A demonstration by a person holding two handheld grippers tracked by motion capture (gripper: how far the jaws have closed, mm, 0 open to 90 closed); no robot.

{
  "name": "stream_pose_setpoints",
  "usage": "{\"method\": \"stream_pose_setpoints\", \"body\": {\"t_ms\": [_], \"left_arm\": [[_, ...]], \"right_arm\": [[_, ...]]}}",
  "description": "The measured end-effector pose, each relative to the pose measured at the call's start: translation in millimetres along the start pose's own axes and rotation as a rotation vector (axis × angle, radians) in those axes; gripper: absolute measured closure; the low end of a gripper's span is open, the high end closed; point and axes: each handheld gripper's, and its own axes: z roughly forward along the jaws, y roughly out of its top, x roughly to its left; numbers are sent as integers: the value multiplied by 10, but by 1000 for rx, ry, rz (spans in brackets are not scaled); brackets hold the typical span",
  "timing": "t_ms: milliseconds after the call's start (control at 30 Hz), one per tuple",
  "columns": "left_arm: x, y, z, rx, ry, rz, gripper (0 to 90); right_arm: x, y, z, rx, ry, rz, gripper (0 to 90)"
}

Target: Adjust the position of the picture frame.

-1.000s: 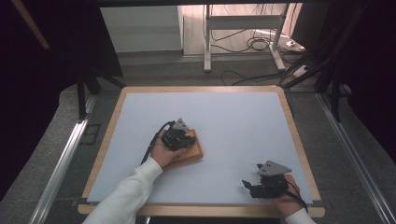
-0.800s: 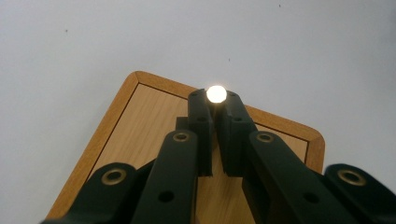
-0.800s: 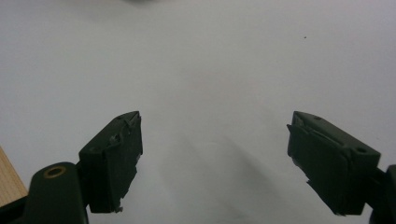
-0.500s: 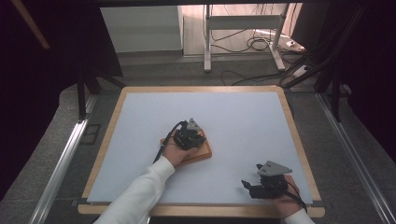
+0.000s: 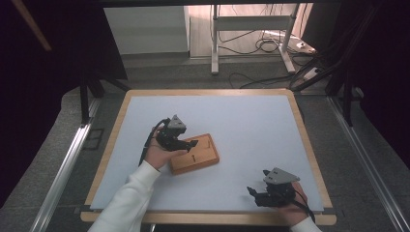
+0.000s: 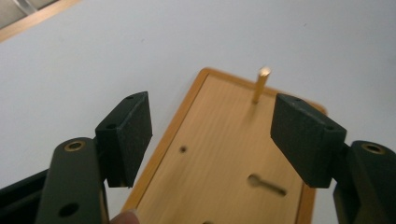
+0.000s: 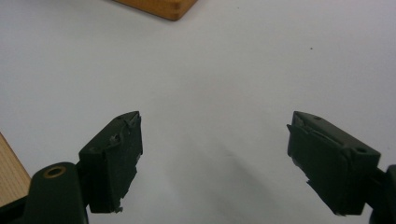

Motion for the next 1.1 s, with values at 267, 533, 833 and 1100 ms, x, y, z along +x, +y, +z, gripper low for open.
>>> {"method": "stream_pose_setpoints", "body": {"t_ms": [267, 533, 833, 1100], "left_arm": [[303, -182, -171, -13, 78, -92, 399], [424, -300, -291, -15, 84, -95, 614], [674, -539, -339, 43, 135, -120, 900], [776, -661, -313, 75, 126, -125, 900]], "right_arm": [[-8, 18, 60, 5, 20, -21, 184], [14, 73, 89, -6, 32, -27, 184], [24, 109, 149, -6, 43, -47, 184], [45, 127, 177, -4, 48, -85, 184]]}}
